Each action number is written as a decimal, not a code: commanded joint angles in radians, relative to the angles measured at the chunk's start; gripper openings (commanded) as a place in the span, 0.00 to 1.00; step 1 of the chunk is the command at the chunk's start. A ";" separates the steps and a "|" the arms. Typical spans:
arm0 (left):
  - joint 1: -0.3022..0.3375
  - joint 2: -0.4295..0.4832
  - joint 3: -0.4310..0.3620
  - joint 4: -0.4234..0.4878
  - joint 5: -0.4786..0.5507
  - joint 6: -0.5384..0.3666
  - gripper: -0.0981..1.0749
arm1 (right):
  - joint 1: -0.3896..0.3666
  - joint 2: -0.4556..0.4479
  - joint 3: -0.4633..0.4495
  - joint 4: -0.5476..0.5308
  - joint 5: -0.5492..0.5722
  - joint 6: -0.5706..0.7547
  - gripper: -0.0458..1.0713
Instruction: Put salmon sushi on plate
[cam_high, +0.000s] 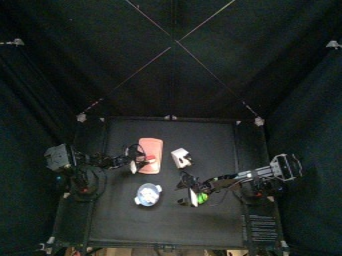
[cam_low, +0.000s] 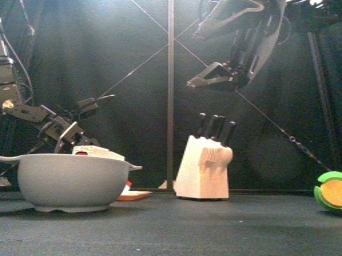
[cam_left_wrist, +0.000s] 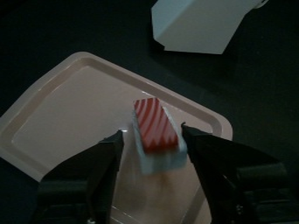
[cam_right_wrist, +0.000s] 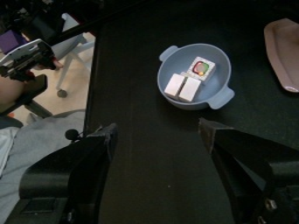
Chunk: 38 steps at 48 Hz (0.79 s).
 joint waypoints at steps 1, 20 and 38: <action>0.002 -0.029 -0.006 0.002 0.005 0.002 0.87 | -0.002 -0.011 -0.011 0.002 -0.008 0.002 0.95; 0.002 -0.089 0.012 -0.002 0.005 0.000 0.88 | 0.000 -0.009 -0.008 0.002 -0.006 0.002 0.95; -0.011 -0.089 0.009 -0.002 0.006 0.002 0.88 | 0.000 -0.009 -0.012 0.002 -0.006 0.005 0.95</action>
